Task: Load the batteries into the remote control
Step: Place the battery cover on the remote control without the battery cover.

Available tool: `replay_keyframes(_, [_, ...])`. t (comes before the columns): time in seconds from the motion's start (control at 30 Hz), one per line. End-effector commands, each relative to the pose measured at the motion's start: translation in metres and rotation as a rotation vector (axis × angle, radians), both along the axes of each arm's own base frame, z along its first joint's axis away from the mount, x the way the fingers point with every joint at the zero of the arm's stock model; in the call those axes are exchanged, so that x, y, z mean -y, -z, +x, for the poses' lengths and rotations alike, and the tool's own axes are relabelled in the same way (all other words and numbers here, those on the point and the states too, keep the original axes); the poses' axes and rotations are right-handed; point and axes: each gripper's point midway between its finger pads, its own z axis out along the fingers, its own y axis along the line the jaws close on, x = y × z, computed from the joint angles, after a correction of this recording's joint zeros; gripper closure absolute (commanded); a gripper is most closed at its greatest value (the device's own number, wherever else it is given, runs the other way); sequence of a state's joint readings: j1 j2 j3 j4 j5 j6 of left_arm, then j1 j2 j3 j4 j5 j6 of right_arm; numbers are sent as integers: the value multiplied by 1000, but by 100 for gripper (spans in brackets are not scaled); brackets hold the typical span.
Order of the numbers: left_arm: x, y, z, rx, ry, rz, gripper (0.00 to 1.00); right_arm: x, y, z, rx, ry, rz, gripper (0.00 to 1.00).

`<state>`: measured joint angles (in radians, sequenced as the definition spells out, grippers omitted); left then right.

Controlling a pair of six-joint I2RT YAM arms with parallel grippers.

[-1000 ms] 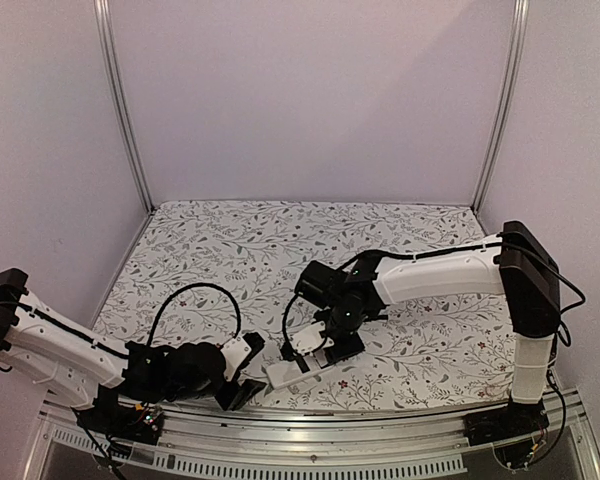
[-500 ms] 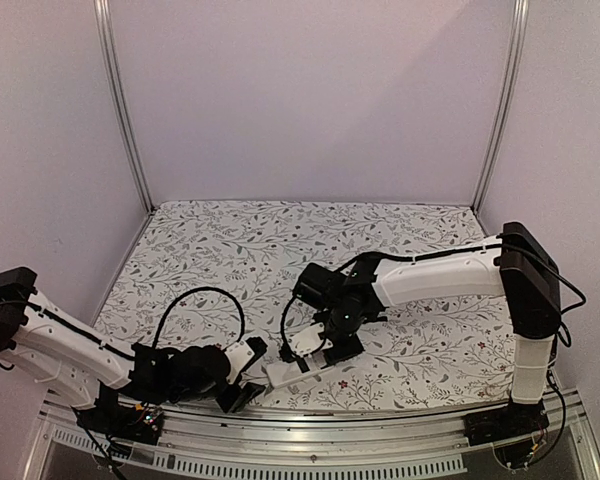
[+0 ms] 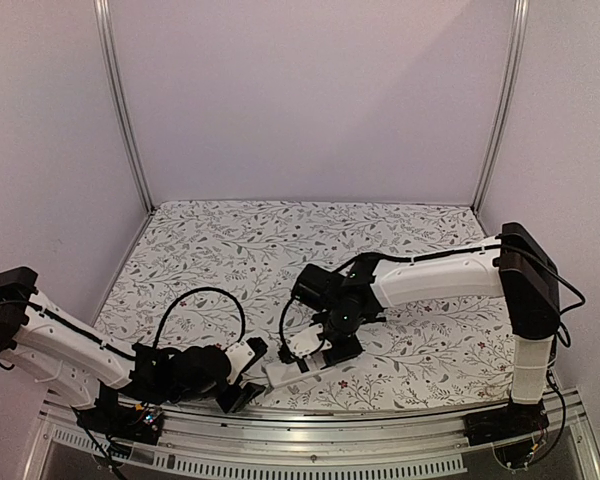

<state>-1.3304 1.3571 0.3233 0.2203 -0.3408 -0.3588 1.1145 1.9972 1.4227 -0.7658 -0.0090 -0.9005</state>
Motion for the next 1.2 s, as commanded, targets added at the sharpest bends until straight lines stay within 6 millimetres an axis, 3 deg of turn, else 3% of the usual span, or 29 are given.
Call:
replay_keyframes(0.0, [7,-5,1,5,12,-16,40,-8,2,-12,-34,-15,-2,48])
replay_keyframes(0.43, [6,-6,1,7,9,-17,41,-7,5,-14,-53,10,-24,41])
replay_keyframes(0.6, [6,-6,1,7,9,-18,41,-15,-6,-17,-73,1,16,38])
replay_keyframes(0.83, [7,-9,-1,4,30,-33,40,-25,-31,-27,-107,-52,105,31])
replay_keyframes(1.0, [16,-17,-12,4,119,-64,31,-31,-55,-22,-145,-2,204,31])
replay_keyframes(1.1, [24,-27,-14,46,188,-69,22,-38,-87,3,-197,188,383,31])
replay_keyframes(1.17, [31,-34,-19,83,265,-73,18,-37,-110,30,-229,397,521,32])
